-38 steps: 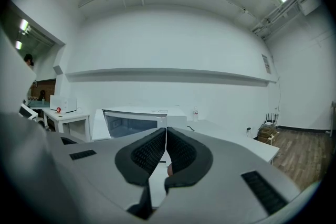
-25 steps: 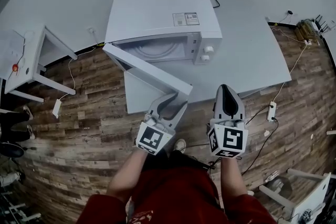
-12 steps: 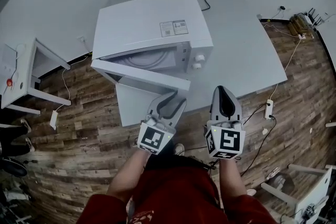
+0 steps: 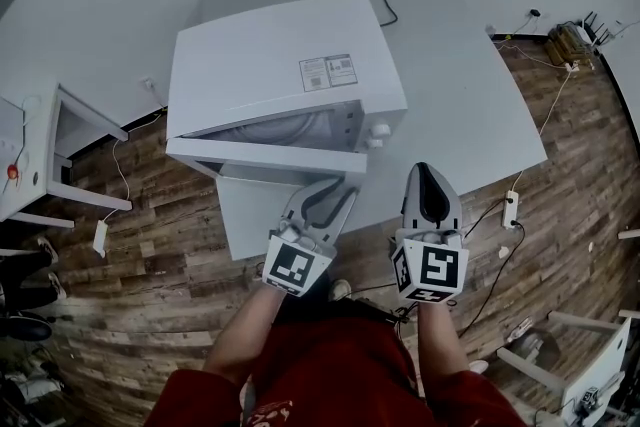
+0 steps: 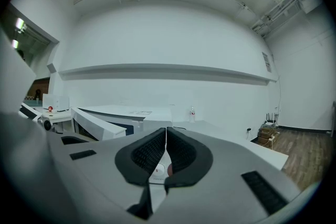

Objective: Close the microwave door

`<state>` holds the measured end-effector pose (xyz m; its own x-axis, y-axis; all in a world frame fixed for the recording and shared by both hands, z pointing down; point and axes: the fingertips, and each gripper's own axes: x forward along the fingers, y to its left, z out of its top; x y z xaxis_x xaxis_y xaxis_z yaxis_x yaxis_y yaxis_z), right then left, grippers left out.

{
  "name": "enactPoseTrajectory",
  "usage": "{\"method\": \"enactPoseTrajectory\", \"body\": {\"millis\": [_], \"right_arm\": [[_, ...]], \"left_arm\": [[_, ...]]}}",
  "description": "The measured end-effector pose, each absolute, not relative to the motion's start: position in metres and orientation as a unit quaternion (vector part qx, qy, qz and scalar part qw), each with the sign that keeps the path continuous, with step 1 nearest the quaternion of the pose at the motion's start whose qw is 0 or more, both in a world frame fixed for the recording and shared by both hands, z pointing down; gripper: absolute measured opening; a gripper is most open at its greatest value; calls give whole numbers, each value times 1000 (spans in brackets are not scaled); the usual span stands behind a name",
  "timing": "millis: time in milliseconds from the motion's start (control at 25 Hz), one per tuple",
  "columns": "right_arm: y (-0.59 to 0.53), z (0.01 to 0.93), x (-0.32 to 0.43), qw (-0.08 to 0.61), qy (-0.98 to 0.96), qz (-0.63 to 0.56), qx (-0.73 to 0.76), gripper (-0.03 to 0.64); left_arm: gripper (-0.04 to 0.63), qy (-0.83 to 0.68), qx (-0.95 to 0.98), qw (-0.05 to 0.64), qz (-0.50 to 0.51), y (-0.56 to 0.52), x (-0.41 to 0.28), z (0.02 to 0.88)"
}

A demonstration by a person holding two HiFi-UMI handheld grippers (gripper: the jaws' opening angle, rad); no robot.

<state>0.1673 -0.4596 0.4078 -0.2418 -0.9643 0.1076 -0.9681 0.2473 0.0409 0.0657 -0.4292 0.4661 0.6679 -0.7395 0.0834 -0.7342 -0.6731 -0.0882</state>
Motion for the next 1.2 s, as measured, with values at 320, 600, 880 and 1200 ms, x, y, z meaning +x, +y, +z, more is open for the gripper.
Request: {"method": "enactPoseTrajectory", "body": {"millis": [320,600,880,1200], "right_arm": [[-482,410,169,59,-781,20,622,29],[-498,406,173,66,-772,16,633,28],[-511,405,166,69,-771,11,633,29],[-524,408,161,78,-770,7,633,28]], "left_arm": [[87,401,-915,23,-42,-456,65,459],[78,397,-917,20,-45,-476,64,461],[72,399,-916,10,-39,-494,62,461],[69,392,-919,21,-39,-502,61,461]]}}
